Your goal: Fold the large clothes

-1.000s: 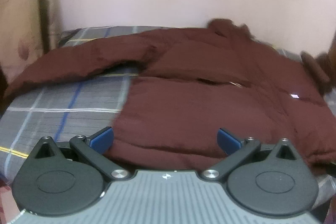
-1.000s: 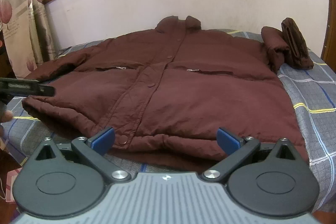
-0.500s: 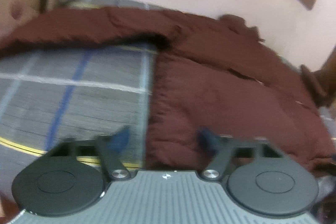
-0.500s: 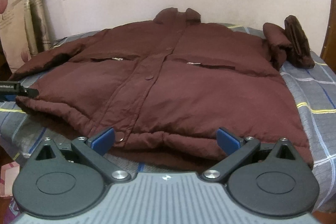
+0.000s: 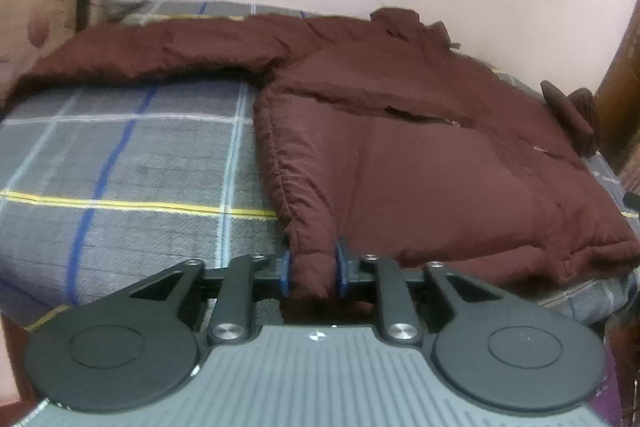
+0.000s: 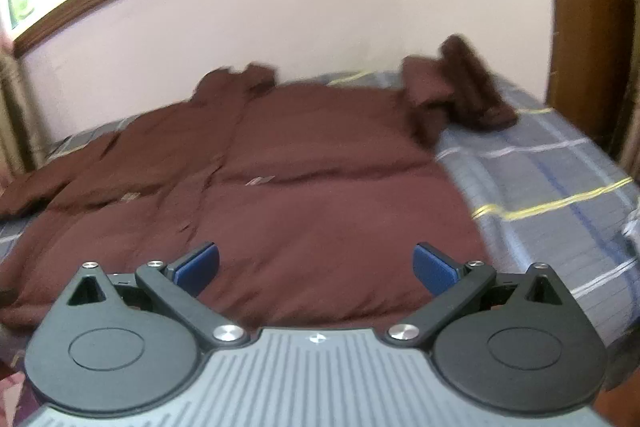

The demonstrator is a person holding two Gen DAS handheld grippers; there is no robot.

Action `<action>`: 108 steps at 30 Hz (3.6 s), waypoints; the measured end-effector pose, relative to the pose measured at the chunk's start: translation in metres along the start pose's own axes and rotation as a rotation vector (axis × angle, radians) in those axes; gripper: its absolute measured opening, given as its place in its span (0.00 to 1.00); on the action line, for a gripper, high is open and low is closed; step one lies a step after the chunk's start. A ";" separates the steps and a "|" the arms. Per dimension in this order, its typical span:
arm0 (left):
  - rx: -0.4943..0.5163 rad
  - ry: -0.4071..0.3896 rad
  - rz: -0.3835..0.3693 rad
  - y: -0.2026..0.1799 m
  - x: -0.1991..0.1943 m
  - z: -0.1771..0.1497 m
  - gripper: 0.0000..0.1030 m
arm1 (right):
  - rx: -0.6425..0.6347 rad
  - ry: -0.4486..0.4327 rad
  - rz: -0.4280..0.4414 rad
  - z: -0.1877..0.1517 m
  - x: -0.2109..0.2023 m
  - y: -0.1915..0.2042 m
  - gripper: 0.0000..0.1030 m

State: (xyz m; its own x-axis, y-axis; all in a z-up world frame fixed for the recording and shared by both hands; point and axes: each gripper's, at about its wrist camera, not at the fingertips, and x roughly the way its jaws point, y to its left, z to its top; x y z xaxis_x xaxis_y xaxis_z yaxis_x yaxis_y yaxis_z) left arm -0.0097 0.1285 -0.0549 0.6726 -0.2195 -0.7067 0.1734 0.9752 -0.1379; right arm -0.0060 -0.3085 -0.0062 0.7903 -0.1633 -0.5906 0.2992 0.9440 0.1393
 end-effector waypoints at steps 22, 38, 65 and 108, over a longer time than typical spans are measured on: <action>0.042 -0.197 -0.033 -0.113 0.000 0.069 0.93 | 0.015 -0.111 -0.238 0.126 0.211 -0.148 0.48; 0.018 -0.211 -0.019 -0.085 0.008 0.066 0.97 | 0.343 -0.257 0.213 0.228 0.094 -0.152 0.10; -0.265 -0.209 0.052 0.056 0.022 0.062 1.00 | -0.080 0.243 0.512 0.098 0.246 0.231 0.75; -0.595 -0.511 0.166 0.175 0.066 0.203 0.07 | 0.005 -0.048 0.360 0.038 0.059 0.057 0.96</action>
State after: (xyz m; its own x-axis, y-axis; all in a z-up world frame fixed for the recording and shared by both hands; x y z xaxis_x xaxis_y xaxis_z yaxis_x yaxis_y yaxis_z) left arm 0.2112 0.2789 0.0152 0.9271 0.0834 -0.3654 -0.2735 0.8171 -0.5076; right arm 0.0786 -0.2752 -0.0029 0.8696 0.1658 -0.4651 -0.0004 0.9421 0.3353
